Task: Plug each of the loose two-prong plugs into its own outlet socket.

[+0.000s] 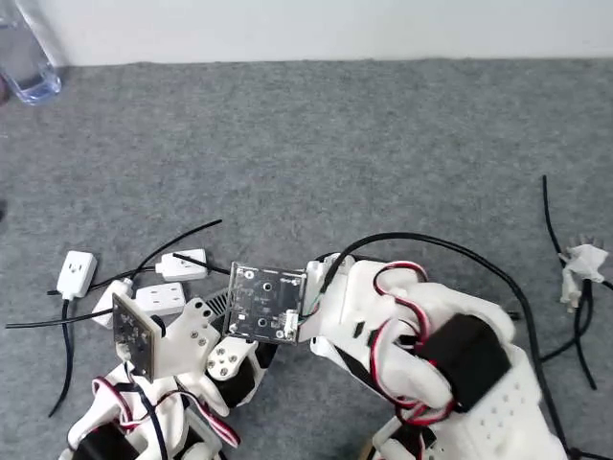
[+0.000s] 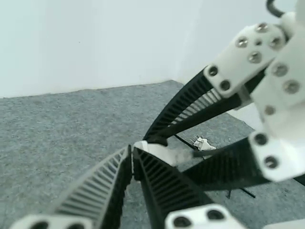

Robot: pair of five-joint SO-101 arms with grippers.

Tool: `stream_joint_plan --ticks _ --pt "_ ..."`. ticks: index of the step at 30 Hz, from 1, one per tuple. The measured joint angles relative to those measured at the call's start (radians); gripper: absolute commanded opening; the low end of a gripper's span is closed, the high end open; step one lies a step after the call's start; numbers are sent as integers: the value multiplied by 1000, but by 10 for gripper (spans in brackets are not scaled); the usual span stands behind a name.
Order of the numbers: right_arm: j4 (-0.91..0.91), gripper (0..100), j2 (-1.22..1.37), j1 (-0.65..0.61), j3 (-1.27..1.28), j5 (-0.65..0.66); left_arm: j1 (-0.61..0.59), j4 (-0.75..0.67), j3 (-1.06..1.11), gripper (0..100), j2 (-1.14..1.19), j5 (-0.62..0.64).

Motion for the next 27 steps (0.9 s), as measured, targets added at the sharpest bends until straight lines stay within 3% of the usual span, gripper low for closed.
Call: stream_joint_plan --ticks 27 --pt "44 9 0 -31 -61 -17 -2 2 28 12 0 0"
